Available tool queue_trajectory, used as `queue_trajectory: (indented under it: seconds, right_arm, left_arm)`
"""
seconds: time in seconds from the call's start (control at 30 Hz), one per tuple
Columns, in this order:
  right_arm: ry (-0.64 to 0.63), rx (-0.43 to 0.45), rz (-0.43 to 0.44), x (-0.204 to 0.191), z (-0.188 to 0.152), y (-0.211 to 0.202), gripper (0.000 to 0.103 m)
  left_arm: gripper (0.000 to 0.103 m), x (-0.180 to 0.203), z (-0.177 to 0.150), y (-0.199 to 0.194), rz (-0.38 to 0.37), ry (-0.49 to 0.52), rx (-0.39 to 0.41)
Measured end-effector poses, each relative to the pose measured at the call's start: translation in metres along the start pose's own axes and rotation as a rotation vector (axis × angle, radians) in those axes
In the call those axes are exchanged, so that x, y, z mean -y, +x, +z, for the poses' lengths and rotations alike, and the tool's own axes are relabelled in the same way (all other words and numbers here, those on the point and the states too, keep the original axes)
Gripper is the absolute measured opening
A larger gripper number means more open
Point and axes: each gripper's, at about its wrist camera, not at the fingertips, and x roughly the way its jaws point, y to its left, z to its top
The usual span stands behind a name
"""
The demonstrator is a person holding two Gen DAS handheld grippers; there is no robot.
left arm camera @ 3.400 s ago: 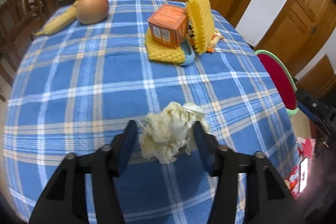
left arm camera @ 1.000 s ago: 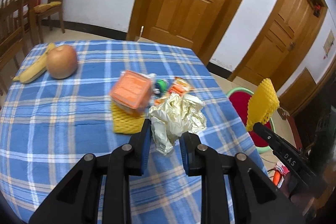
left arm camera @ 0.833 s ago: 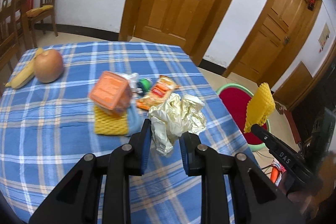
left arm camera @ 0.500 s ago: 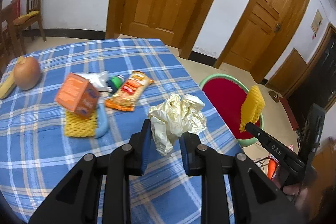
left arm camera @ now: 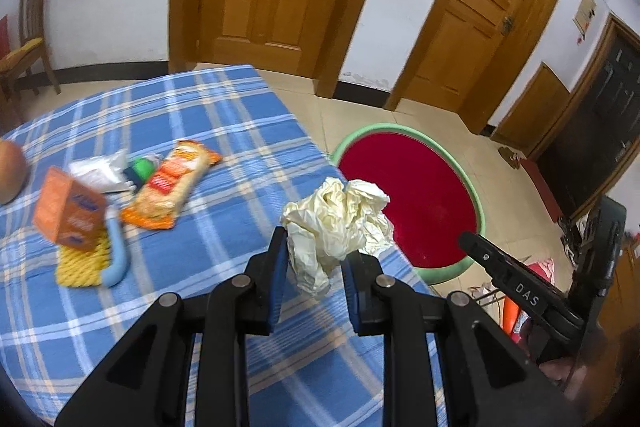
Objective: Collect trash
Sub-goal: 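Carry the foam net and tissue to the bucket and drop them in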
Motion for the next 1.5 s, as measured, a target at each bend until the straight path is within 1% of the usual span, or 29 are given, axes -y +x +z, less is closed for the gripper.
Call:
queue_trajectory:
  seconds: [0.2,0.33,0.43,0.53,0.6,0.67,0.73,0.83,0.93,0.97,1.03,1.13,1.4,1.5]
  right_arm:
    - [0.021,0.02,0.004,0.014,0.002,-0.007,0.036]
    - [0.045,0.027,0.001,0.024,0.004,-0.011,0.036]
    - [0.06,0.03,-0.004,0.031,0.003,-0.012,0.037]
    - [0.075,0.033,-0.008,0.036,0.004,-0.013,0.037]
    - [0.078,0.033,-0.012,0.038,0.004,-0.013,0.037]
    - [0.078,0.032,-0.014,0.039,0.004,-0.013,0.038]
    - [0.078,0.03,-0.016,0.039,0.005,-0.014,0.039]
    - [0.074,0.028,-0.017,0.037,0.006,-0.015,0.039]
    - [0.071,0.029,-0.022,0.034,0.005,-0.019,0.041]
    - [0.07,0.031,-0.022,0.033,0.005,-0.022,0.043]
    - [0.067,0.042,-0.021,0.029,0.004,-0.027,0.05]
    - [0.062,0.054,-0.017,0.023,0.003,-0.033,0.055]
    - [0.03,0.06,0.018,-0.002,-0.001,-0.043,0.059]
    - [0.019,0.061,0.03,-0.01,-0.002,-0.044,0.06]
  left_arm:
    - [0.025,0.025,0.009,0.025,-0.024,0.044,-0.023]
    - [0.025,0.043,0.018,0.044,-0.045,0.076,-0.044]
    - [0.025,0.057,0.023,0.057,-0.055,0.114,-0.044]
    - [0.035,0.067,0.027,0.064,-0.066,0.135,-0.05]
    - [0.046,0.07,0.028,0.065,-0.065,0.139,-0.045]
    - [0.05,0.07,0.028,0.064,-0.061,0.137,-0.039]
    - [0.051,0.069,0.028,0.064,-0.055,0.124,-0.043]
    - [0.051,0.063,0.027,0.06,-0.05,0.099,-0.046]
    - [0.051,0.057,0.027,0.052,-0.044,0.076,-0.029]
    - [0.051,0.055,0.027,0.048,-0.043,0.071,-0.025]
    - [0.051,0.05,0.026,0.04,-0.038,0.059,-0.016]
    - [0.051,0.044,0.024,0.026,-0.021,0.046,0.0]
    - [0.053,0.023,0.019,-0.013,0.013,0.021,0.055]
    - [0.054,0.012,0.017,-0.028,0.038,0.007,0.077]
